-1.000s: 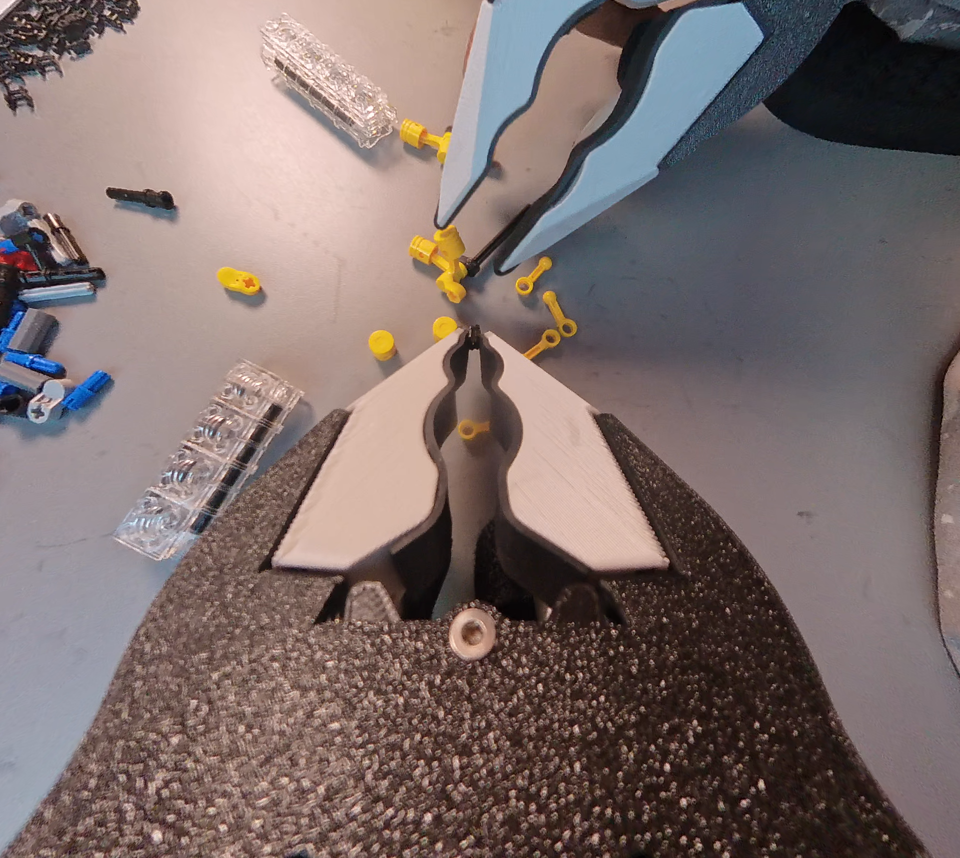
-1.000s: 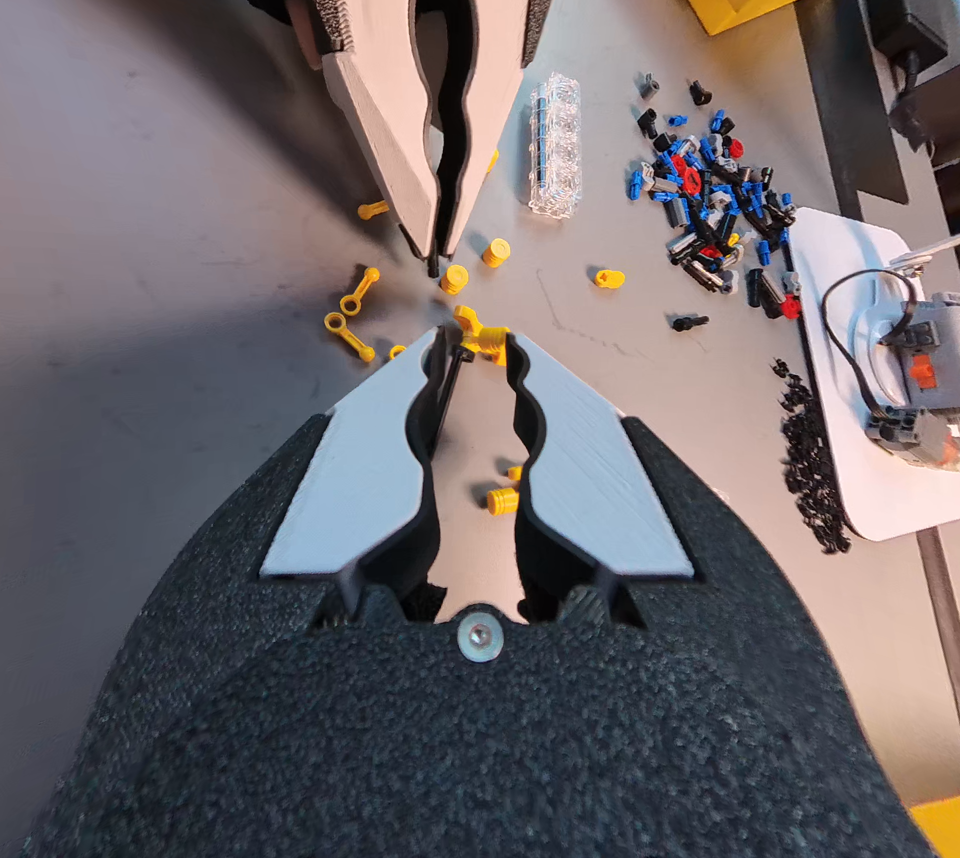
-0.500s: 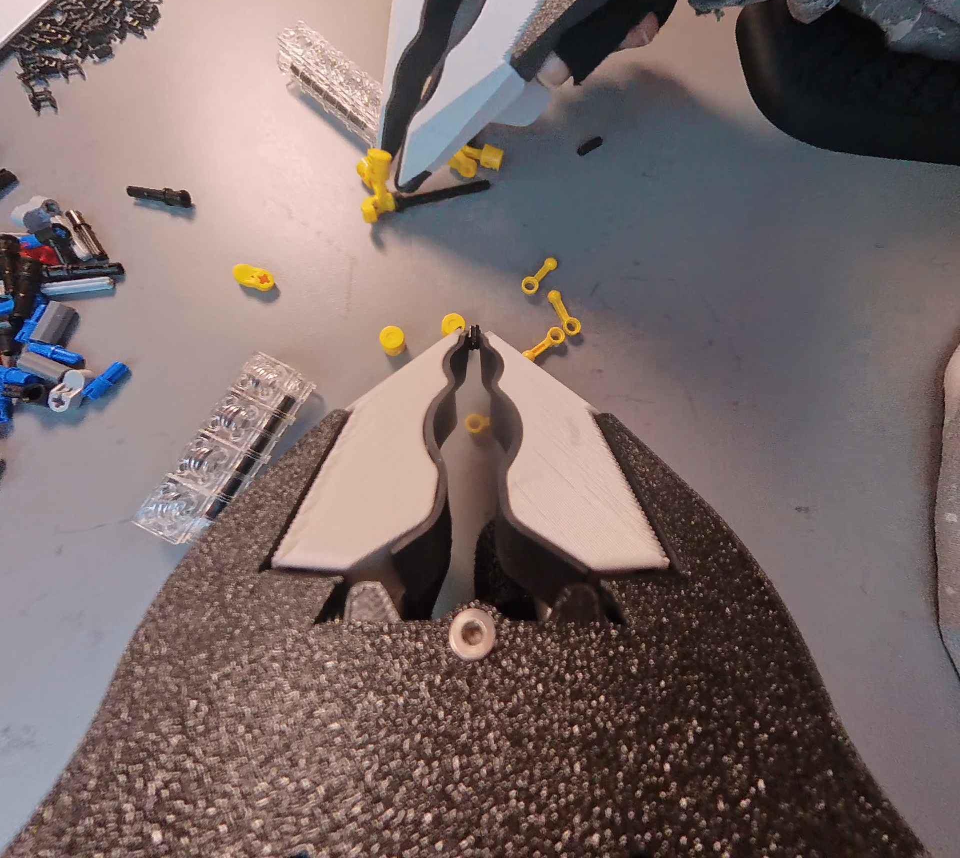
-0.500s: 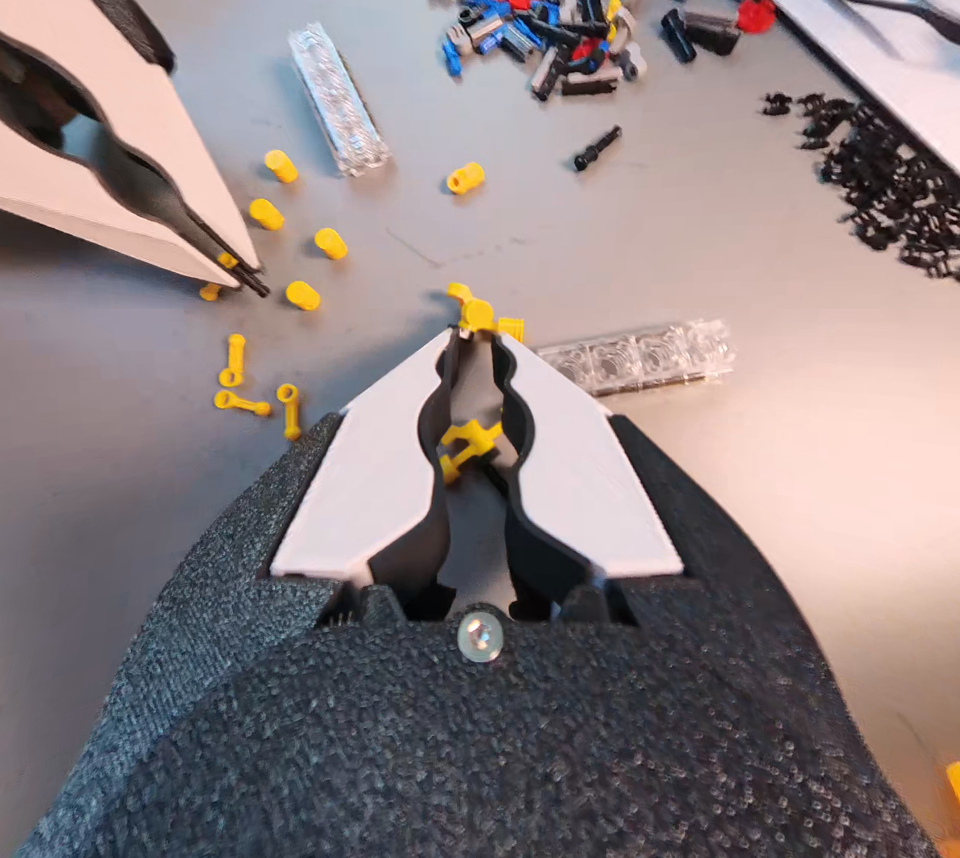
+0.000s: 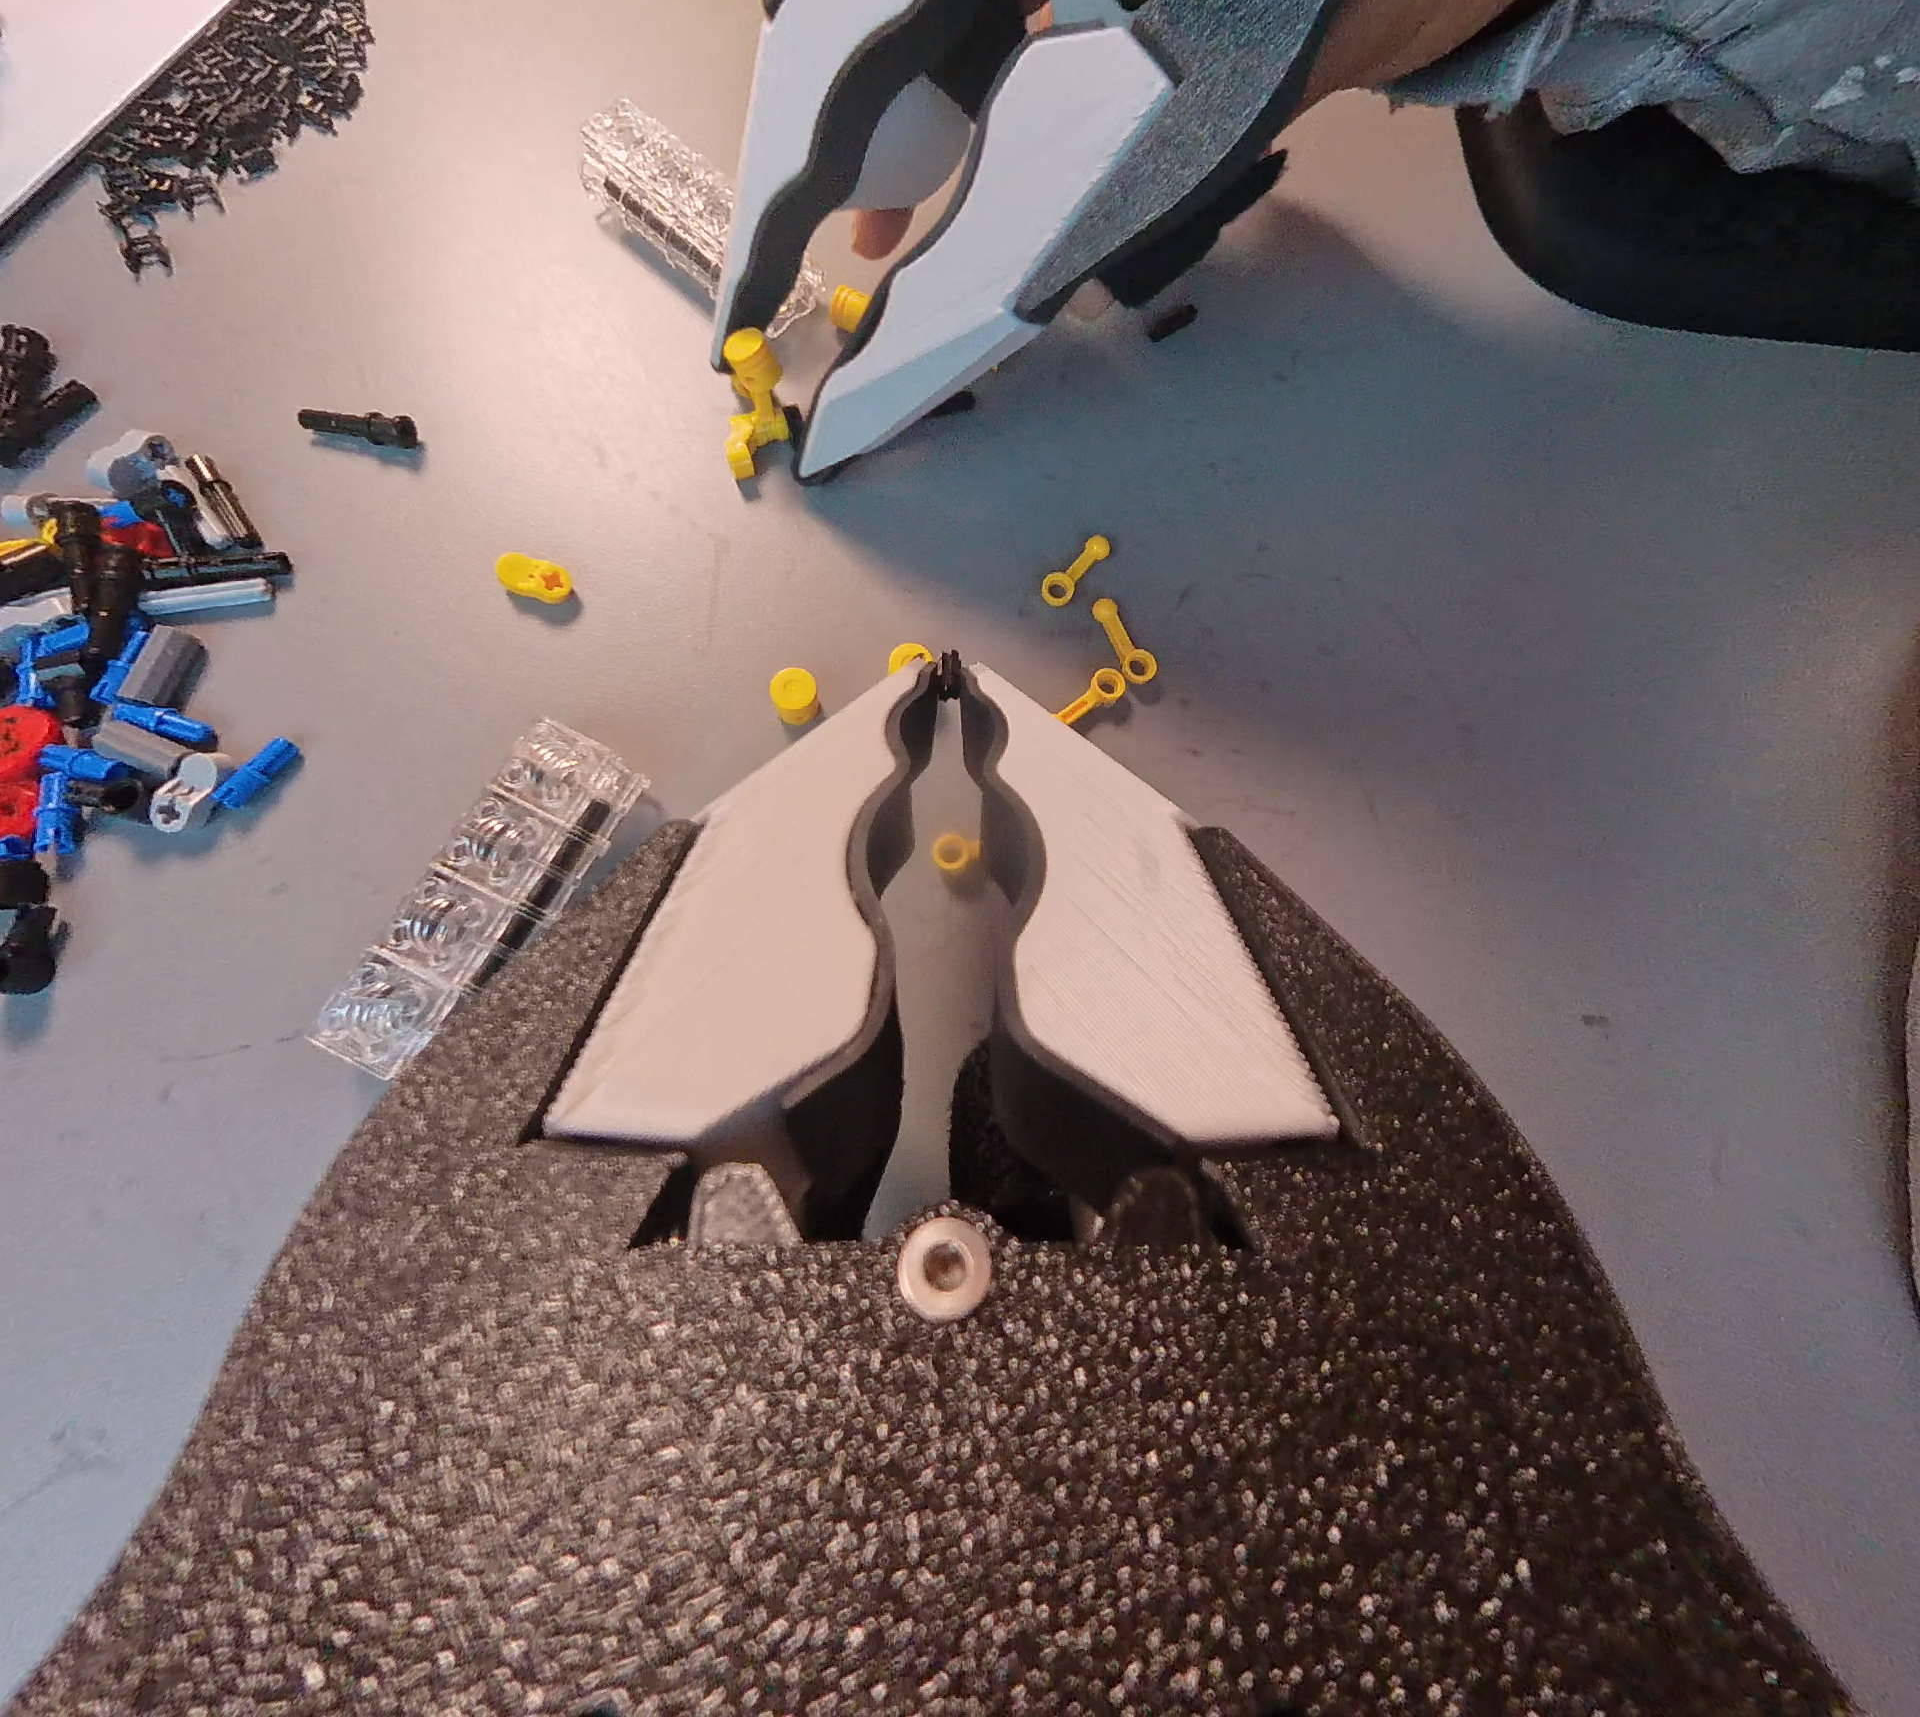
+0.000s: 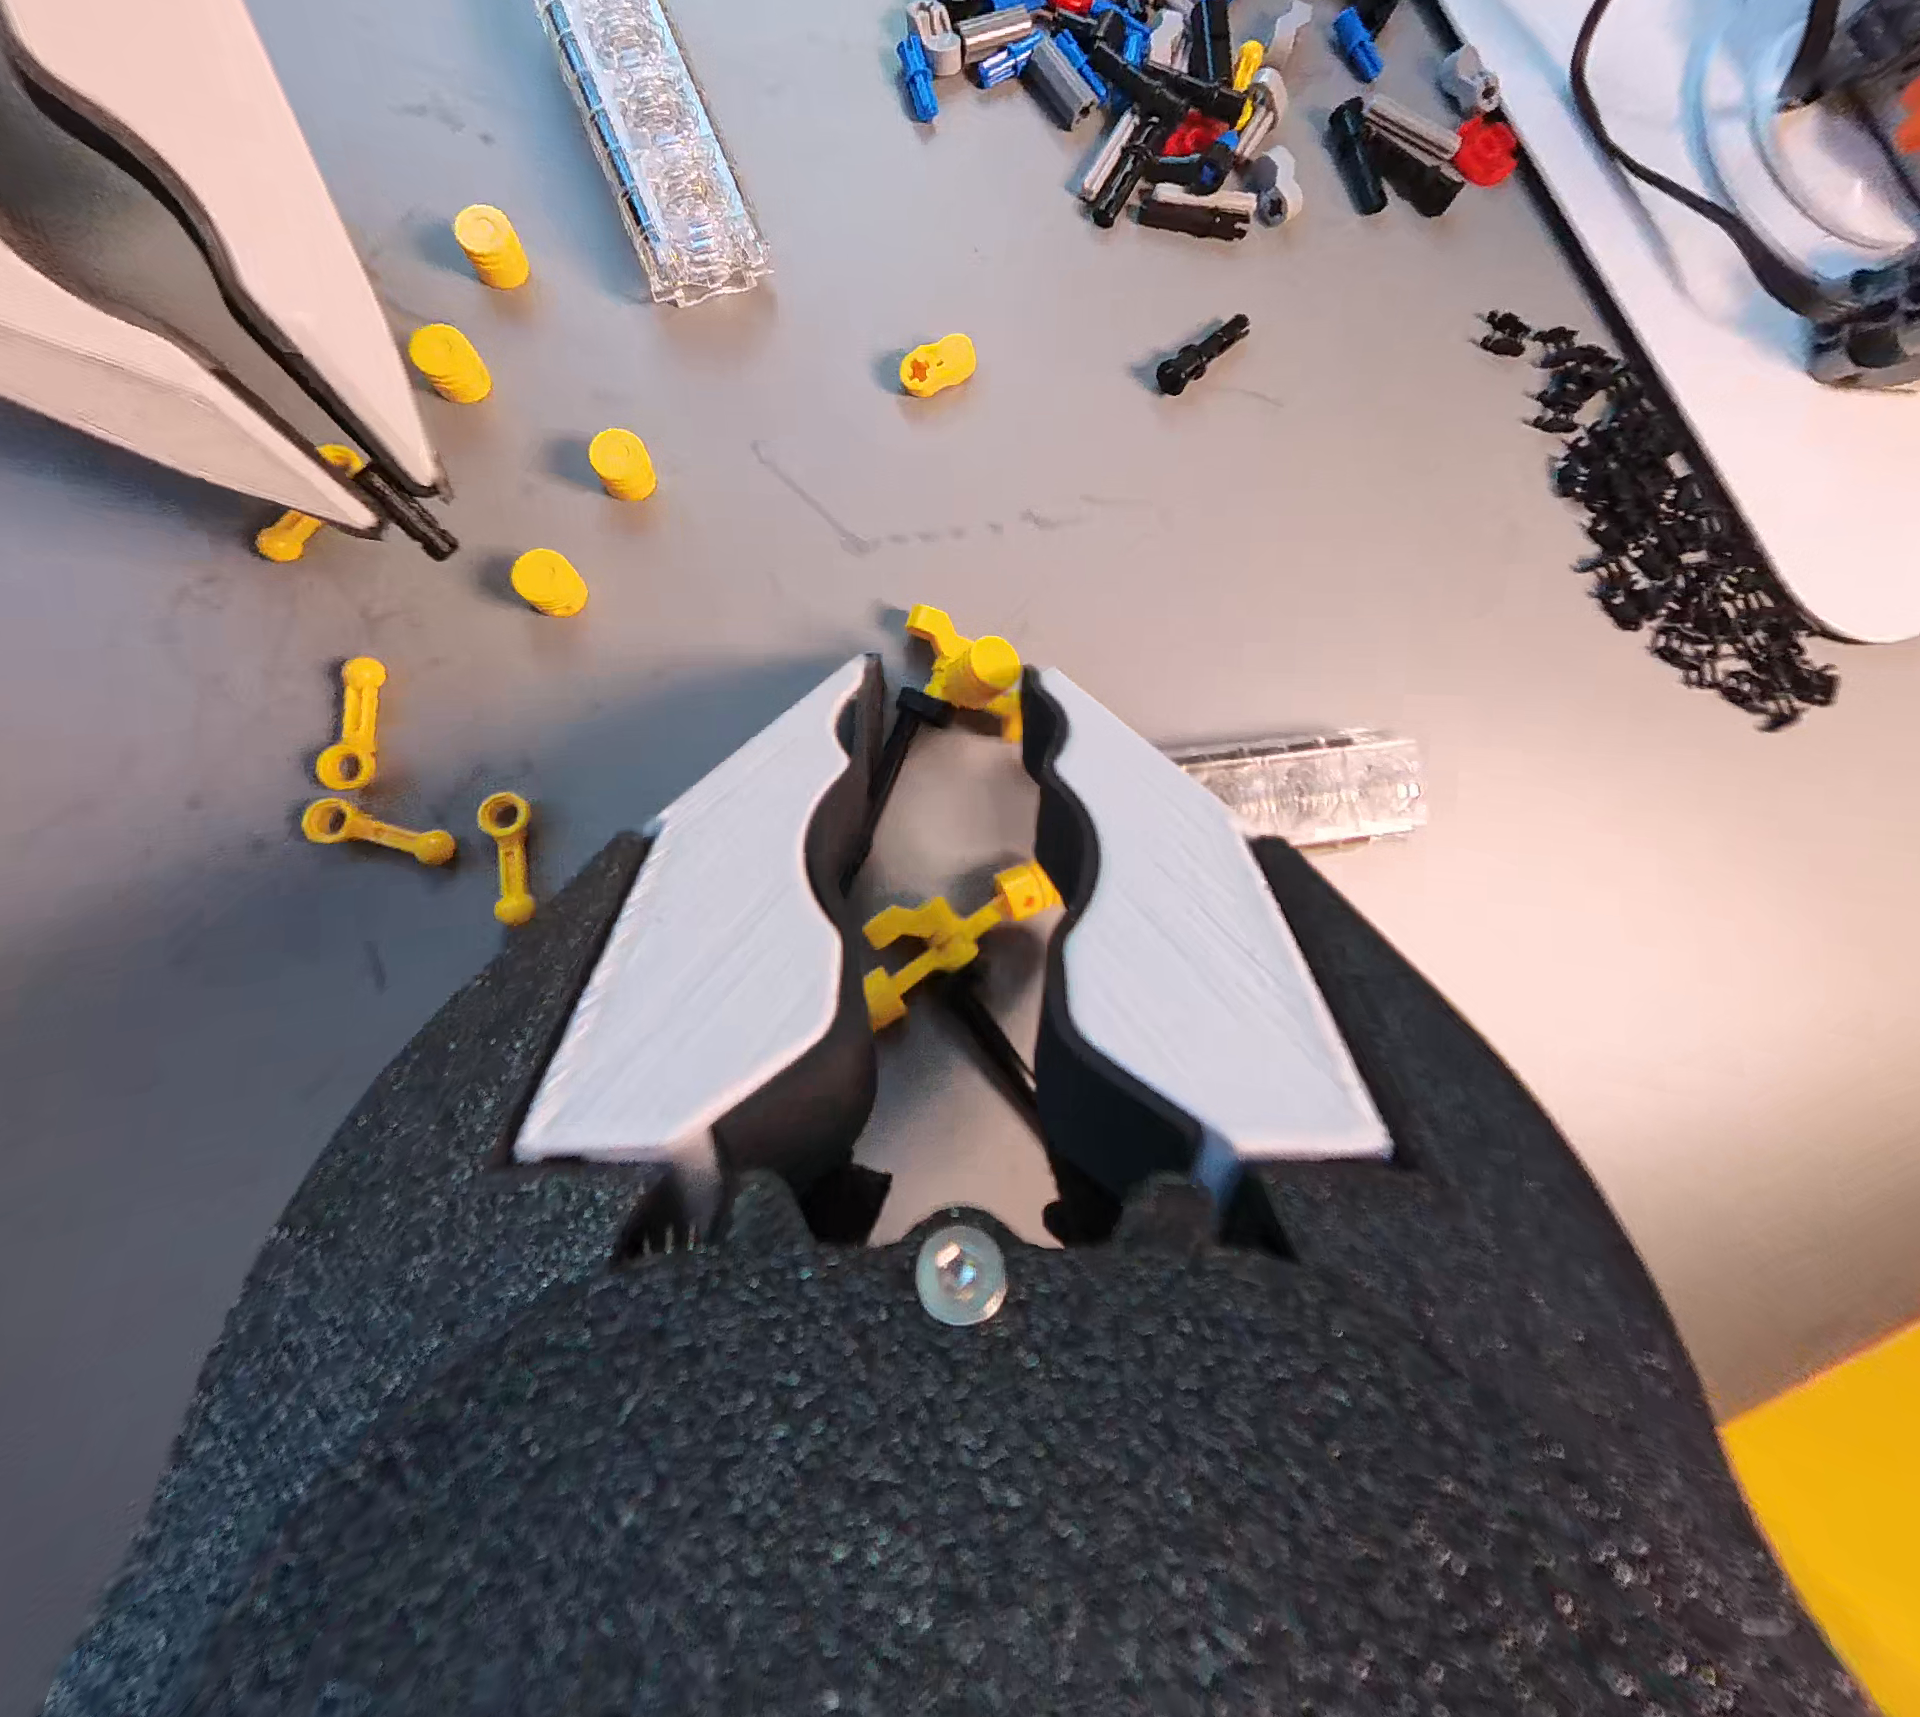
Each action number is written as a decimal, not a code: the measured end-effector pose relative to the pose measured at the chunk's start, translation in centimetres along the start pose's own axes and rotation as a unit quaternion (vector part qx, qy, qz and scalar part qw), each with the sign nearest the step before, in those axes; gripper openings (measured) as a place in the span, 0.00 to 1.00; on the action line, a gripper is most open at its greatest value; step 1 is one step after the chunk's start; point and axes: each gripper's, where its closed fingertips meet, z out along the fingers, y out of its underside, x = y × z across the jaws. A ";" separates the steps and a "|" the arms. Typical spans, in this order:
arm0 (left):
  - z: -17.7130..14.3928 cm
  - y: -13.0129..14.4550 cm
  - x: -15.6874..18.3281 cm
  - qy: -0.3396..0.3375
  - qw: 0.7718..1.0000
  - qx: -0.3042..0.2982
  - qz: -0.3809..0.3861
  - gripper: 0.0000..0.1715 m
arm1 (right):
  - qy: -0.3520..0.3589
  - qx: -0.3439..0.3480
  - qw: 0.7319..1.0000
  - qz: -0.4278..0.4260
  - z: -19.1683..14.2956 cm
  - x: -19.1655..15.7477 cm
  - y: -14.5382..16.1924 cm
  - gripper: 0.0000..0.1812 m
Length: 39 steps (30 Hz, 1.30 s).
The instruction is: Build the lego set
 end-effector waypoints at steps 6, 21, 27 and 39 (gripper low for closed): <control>-0.6 -0.8 -0.6 0.004 0.999 0.035 -0.025 0.02 | -0.044 0.006 0.999 -0.009 0.4 -0.2 -0.3 0.04; -4.3 -5.9 1.7 0.083 0.978 0.193 -0.012 0.02 | -0.201 0.303 0.929 -0.073 -7.9 -6.6 -6.5 0.05; -3.6 -4.9 2.7 0.103 0.982 0.159 0.013 0.02 | -0.193 0.284 0.931 -0.122 -7.7 -7.5 -5.4 0.05; -3.4 -4.4 4.2 0.243 0.948 0.157 -0.129 0.02 | -0.160 0.292 0.923 -0.193 -8.1 -8.7 -4.5 0.05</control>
